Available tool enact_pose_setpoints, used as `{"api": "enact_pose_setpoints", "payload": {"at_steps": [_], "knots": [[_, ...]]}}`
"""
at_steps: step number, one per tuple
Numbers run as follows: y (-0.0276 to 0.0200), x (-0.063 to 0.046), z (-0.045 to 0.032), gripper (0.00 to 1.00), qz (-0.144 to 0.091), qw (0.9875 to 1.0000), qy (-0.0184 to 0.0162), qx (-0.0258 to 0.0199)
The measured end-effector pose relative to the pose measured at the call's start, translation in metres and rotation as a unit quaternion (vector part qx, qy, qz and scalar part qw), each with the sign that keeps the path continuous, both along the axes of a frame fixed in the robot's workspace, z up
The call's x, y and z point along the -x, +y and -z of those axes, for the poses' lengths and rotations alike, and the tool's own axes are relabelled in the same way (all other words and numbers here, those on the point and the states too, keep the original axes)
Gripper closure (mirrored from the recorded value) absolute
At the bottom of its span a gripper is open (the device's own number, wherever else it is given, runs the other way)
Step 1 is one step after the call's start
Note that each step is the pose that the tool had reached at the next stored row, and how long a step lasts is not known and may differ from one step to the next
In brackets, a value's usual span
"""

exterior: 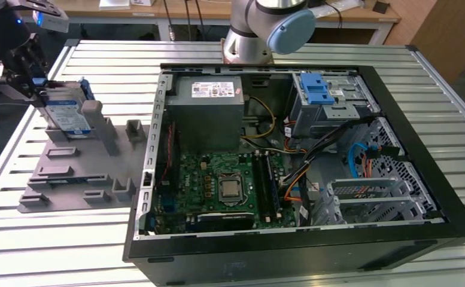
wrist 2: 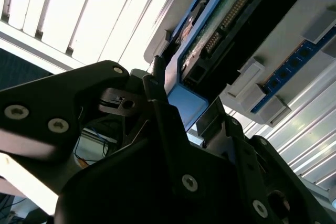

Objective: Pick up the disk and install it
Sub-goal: 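Pick up the disk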

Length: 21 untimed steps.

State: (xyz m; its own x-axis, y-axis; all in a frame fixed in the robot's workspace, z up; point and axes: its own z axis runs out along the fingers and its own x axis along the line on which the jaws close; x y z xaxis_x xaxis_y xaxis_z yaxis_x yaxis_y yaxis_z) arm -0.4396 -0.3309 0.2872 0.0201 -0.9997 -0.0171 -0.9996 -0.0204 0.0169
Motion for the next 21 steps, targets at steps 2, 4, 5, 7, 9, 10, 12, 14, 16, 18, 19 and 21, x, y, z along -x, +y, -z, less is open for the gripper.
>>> {"api": "enact_pose_setpoints", "payload": {"at_steps": [2,4,5,7,9,10,12,14,16,18,19,21], "knots": [[0.0005,0.0000,0.0001,0.51,0.000,1.0000,0.0005,0.0006],[0.0006,0.0000,0.0002,0.51,0.000,1.0000,0.0008,0.0008],[0.0007,0.0000,0.0002,0.51,0.000,1.0000,0.0010,0.0009],[0.0009,0.0000,0.0003,0.51,0.000,1.0000,0.0011,0.0009],[0.0009,0.0000,0.0002,0.58,0.000,1.0000,0.0012,0.0010],[0.0009,0.0000,0.0002,0.58,0.000,1.0000,0.0013,0.0010],[0.0009,-0.0001,0.0003,0.63,0.000,1.0000,0.0012,0.0009],[0.0009,0.0000,0.0003,0.63,0.000,1.0000,0.0012,0.0009],[0.0010,-0.0001,0.0003,0.63,0.000,1.0000,0.0012,0.0009],[0.0010,-0.0001,-0.0002,0.63,0.000,1.0000,0.0011,0.0008],[0.0010,-0.0001,-0.0018,0.63,0.000,1.0000,0.0012,0.0009],[0.0010,-0.0001,-0.0037,0.63,0.000,1.0000,0.0011,0.0008]]}}
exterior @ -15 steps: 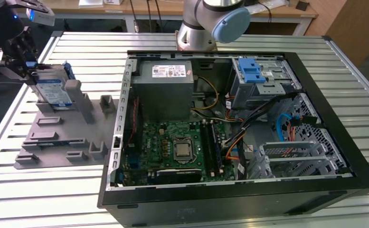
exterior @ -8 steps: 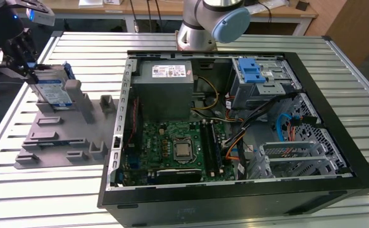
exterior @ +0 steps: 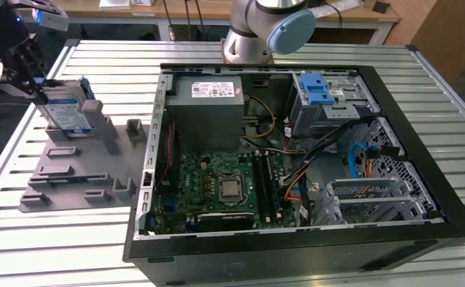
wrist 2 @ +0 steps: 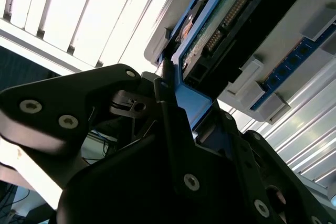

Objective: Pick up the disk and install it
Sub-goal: 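Pick up the disk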

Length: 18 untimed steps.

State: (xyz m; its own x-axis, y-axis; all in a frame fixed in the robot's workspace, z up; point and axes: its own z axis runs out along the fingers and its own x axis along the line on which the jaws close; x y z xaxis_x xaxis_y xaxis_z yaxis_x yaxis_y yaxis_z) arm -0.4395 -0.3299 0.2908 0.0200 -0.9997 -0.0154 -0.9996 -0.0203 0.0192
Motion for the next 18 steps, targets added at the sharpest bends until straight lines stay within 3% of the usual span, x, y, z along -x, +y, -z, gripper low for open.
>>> {"api": "enact_pose_setpoints", "payload": {"at_steps": [18], "knots": [[0.0000,0.000,-0.0208,0.63,0.000,1.0000,0.0000,0.0000]]}}
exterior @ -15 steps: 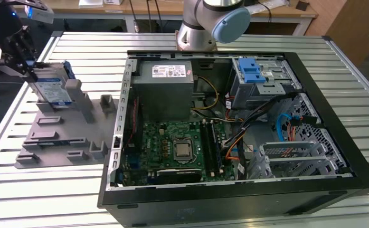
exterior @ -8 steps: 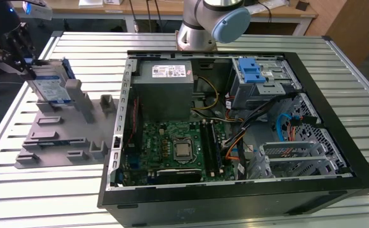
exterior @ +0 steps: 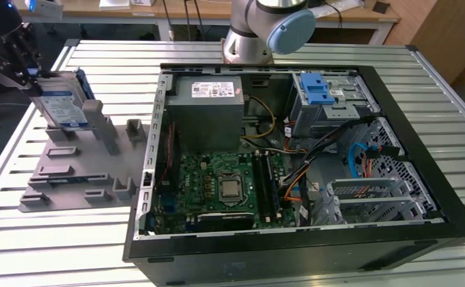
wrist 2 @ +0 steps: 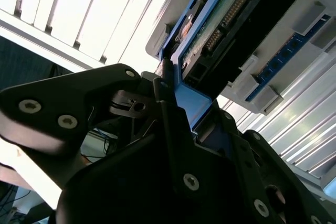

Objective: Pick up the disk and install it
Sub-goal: 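Pick up the disk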

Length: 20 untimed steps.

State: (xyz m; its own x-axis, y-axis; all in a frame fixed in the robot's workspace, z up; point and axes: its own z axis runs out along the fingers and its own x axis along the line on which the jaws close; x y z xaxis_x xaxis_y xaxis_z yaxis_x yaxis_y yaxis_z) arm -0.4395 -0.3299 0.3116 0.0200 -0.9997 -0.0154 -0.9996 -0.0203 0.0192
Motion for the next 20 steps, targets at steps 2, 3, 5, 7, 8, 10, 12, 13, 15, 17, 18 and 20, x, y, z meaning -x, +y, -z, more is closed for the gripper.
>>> {"api": "enact_pose_setpoints", "payload": {"at_steps": [2,3,5,7,8,10,12,13,15,17,18,20], "knots": [[0.0000,0.000,-0.0028,0.63,0.000,1.0000,0.0000,0.0000],[0.0000,0.000,-0.0038,0.63,0.000,1.0000,0.0000,0.0000],[0.0000,0.000,-0.0055,0.63,0.000,1.0000,0.0000,0.0000],[0.0000,0.000,-0.0078,0.63,0.000,1.0000,0.0001,0.0000],[0.0000,0.000,-0.0090,0.63,0.000,1.0000,0.0000,0.0000],[0.0000,0.000,-0.0117,0.63,0.000,1.0000,0.0000,0.0000],[0.0000,0.000,-0.0146,0.63,0.000,1.0000,0.0000,0.0000],[0.0000,0.000,-0.0160,0.63,0.000,1.0000,0.0000,0.0000],[0.0000,0.000,-0.0186,0.63,0.000,1.0000,0.0000,0.0000],[0.0000,0.000,-0.0213,0.63,0.000,1.0000,0.0000,0.0000],[0.0000,0.000,-0.0227,0.63,0.000,1.0000,0.0000,0.0000],[0.0000,0.000,-0.0249,0.63,0.000,1.0000,0.0000,0.0000]]}}
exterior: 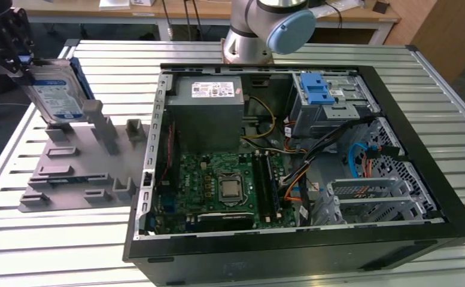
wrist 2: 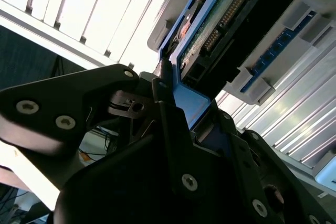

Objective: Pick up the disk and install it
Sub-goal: 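Pick up the disk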

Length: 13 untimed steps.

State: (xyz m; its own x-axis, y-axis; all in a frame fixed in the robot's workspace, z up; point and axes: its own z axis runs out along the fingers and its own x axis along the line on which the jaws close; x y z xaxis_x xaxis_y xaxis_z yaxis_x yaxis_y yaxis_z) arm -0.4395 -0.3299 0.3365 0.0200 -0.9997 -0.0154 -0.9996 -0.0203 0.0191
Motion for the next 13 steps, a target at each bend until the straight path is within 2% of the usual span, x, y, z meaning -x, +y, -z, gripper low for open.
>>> {"api": "enact_pose_setpoints", "payload": {"at_steps": [9,13], "knots": [[0.0000,0.0000,-0.0094,0.63,0.000,1.0000,0.0001,0.0000],[0.0000,0.0001,-0.0102,0.63,0.000,1.0000,-0.0001,0.0000]]}}
